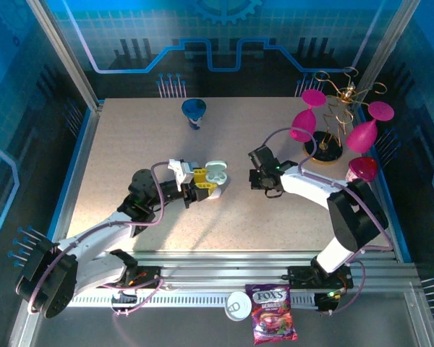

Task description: Insert the wireless bluetooth earbuds into the charging case

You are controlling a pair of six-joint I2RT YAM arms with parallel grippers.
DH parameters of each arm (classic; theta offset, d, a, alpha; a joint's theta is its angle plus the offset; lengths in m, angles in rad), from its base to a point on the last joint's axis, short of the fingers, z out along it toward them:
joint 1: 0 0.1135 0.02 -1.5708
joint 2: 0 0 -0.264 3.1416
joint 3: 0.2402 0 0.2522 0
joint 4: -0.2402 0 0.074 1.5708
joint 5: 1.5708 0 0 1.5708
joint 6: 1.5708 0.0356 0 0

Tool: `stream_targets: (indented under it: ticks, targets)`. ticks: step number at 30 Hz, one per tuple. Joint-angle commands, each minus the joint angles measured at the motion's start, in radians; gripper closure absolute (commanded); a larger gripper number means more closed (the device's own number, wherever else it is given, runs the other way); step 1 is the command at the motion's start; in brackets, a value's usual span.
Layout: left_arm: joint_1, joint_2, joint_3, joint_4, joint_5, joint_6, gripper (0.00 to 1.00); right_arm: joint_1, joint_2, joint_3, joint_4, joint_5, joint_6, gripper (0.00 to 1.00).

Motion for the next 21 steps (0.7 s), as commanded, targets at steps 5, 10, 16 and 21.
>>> stream_targets:
  ticks: [5,10,16,21]
  targets:
    - [0.006,0.012,0.024,0.046,0.005,-0.006,0.69,0.065,0.031,0.081,-0.191,0.283,0.253,0.90]
    - [0.007,0.013,0.024,0.045,0.005,-0.003,0.69,0.082,0.052,0.101,-0.219,0.295,0.313,0.92]
    - [0.006,0.014,0.027,0.044,0.009,0.001,0.69,0.094,0.069,0.116,-0.261,0.320,0.420,0.93]
    - [0.006,0.016,0.037,0.038,0.017,0.004,0.69,0.108,0.096,0.137,-0.281,0.335,0.447,0.93]
